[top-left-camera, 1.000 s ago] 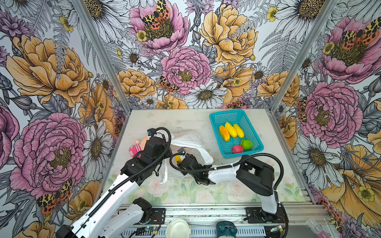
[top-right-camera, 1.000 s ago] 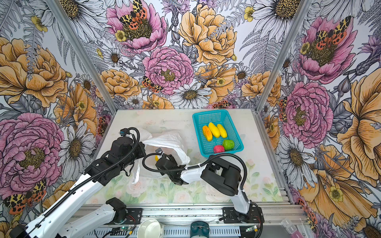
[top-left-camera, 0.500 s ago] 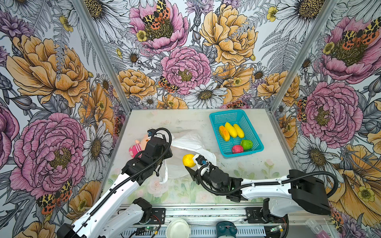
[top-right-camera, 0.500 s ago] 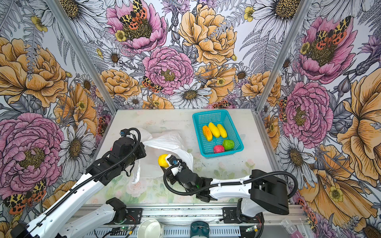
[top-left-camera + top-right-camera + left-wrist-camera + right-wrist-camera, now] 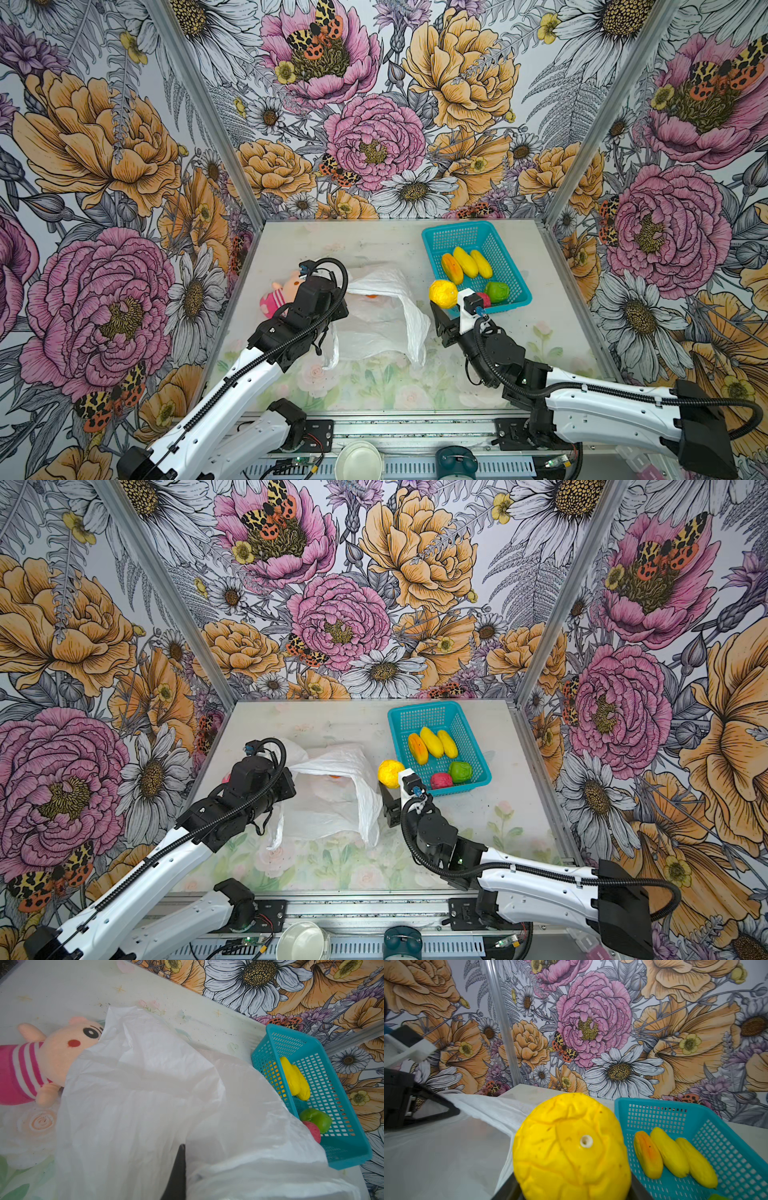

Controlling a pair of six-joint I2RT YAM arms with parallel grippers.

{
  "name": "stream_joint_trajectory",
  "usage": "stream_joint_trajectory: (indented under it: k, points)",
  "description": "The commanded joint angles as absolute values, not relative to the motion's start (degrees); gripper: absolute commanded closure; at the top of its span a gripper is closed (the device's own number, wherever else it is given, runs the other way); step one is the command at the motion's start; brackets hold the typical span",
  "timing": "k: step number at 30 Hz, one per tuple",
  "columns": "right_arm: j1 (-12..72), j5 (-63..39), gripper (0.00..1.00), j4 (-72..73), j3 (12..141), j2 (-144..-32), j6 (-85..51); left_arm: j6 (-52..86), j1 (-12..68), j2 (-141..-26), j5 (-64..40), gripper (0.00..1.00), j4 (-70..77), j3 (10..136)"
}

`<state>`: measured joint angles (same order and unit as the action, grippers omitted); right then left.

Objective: Untie the knot of the plastic bag and take out the fruit
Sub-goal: Place the fruit in the basket.

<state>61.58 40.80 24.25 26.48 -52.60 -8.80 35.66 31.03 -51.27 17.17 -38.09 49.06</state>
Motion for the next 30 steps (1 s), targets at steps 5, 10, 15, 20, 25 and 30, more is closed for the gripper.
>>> stream_joint_trajectory:
  k: [5, 10, 15, 20, 25, 30]
  points:
    - [51.32, 43.03, 0.75, 11.01, 27.69, -53.01, -19.26, 34.88, 31.73, -51.5, 18.3, 1.0, -37.88, 48.67]
    - [43.07, 35.23, 0.79, 4.92, 32.18, -61.97, -24.24, 34.87, 32.24, -51.33, 17.49, 1.0, -37.97, 48.61]
    - [35.34, 24.71, 0.81, -2.01, 40.4, -72.82, -26.66, 34.72, 32.69, -50.62, 19.15, 1.0, -37.99, 48.52]
    - [29.35, 16.9, 0.81, -1.57, 44.19, -80.94, -28.04, 34.72, 32.83, -50.93, 18.16, 1.0, -37.97, 48.69]
    - [23.41, 8.89, 0.82, -2.1, 48.26, -89.29, -29.54, 34.54, 33.09, -50.54, 19.23, 1.0, -37.97, 48.61]
    - [19.9, 7.17, 0.81, -2.24, 51.08, -96.09, -30.15, 34.54, 33.13, -51.14, 18.36, 1.0, -37.97, 48.81]
